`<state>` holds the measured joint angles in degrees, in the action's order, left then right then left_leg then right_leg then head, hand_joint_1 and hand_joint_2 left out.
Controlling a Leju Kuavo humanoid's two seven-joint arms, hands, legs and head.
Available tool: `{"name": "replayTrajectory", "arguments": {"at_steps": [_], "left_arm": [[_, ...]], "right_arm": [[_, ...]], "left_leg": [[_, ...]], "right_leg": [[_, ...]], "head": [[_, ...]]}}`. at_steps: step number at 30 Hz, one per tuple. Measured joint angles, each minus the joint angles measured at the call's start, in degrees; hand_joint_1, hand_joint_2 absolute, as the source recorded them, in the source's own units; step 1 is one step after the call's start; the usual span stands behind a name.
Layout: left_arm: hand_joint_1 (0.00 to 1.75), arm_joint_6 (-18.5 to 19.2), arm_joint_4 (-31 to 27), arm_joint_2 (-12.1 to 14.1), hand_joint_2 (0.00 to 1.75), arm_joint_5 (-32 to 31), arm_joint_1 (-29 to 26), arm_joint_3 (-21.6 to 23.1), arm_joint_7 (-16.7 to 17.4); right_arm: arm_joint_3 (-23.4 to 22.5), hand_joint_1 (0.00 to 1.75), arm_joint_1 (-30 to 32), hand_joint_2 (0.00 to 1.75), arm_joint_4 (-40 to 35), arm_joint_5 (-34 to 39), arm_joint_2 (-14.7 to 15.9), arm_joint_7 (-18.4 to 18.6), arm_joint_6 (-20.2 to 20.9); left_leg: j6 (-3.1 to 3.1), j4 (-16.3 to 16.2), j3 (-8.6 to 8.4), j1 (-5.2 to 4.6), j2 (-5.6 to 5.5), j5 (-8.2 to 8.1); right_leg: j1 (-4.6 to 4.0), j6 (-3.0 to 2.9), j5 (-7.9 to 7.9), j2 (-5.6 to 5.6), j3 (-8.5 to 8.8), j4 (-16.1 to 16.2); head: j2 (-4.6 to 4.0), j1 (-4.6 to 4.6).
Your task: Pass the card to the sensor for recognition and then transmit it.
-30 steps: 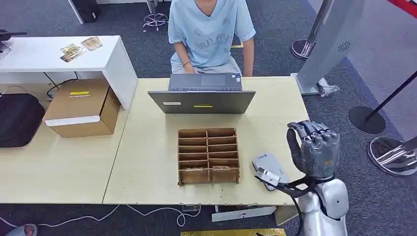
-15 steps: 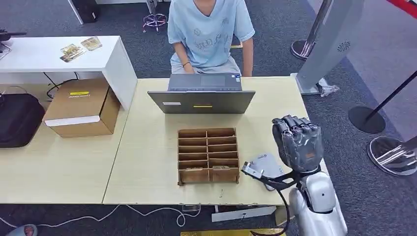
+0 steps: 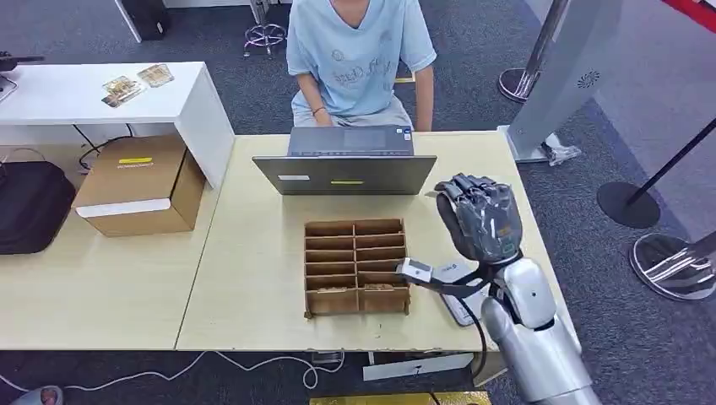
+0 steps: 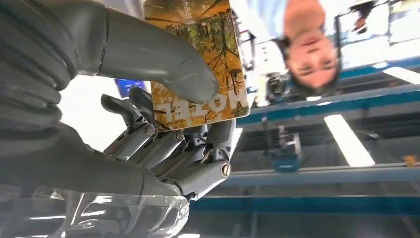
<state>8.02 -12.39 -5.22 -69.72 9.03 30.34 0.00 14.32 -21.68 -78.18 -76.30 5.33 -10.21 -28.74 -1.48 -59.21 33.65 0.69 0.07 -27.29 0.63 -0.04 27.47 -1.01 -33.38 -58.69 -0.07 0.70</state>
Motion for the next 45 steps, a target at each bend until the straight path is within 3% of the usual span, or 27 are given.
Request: {"name": "replayTrajectory", "arguments": {"at_steps": [7,14,21,32,39,45], "left_arm": [[0.00,-0.26,0.00,0.02,0.00,2.71,-1.08,-4.35,0.96],[0.00,-1.40,0.00,0.07,0.00,5.62,-2.43,-8.61,1.38],[0.00,-1.88,0.00,0.13,0.00,6.21,-3.23,-11.87,2.06],[0.00,-2.23,0.00,0.15,0.00,6.73,-3.80,-15.36,2.05],[0.00,-1.14,0.00,0.15,0.00,5.37,-3.26,-15.58,2.03],[0.00,0.20,0.00,0.07,0.00,4.72,-2.51,-15.60,1.99]], "right_arm": [[7.45,1.75,-17.42,1.75,5.88,4.83,0.41,-0.33,13.40],[12.69,1.75,-29.01,1.75,11.69,13.84,0.20,0.70,27.99],[17.00,1.75,-37.07,1.75,16.61,17.88,-1.34,1.18,30.92],[20.85,1.75,-47.65,1.75,28.99,19.56,-10.06,6.38,37.76],[21.74,1.75,-53.11,1.75,38.80,18.20,-14.10,9.68,38.46],[21.63,1.75,-56.42,1.75,45.74,18.23,-15.10,13.02,39.14]], "left_leg": [[-0.05,-0.01,-0.01,0.02,0.01,0.08],[-0.05,0.00,0.02,0.01,-0.01,0.08],[-0.05,0.00,0.02,0.02,0.02,0.07],[-0.11,0.00,0.02,0.10,0.02,0.11],[-0.11,-0.02,0.00,0.09,0.02,0.11],[-0.11,-0.03,0.00,0.08,0.01,0.11]], "right_leg": [[0.00,-0.04,-0.05,0.03,-0.03,-0.04],[-0.02,-0.04,-0.05,0.02,-0.05,-0.04],[-0.02,-0.04,-0.06,0.07,-0.06,-0.05],[-0.10,-0.05,-0.05,0.07,-0.10,-0.07],[-0.09,-0.06,-0.06,0.07,-0.10,-0.06],[-0.09,-0.08,-0.11,0.07,-0.11,-0.06]], "head": [[0.00,0.02],[0.00,0.00],[0.00,0.02],[0.00,0.02],[0.00,0.02],[0.00,0.00]]}}
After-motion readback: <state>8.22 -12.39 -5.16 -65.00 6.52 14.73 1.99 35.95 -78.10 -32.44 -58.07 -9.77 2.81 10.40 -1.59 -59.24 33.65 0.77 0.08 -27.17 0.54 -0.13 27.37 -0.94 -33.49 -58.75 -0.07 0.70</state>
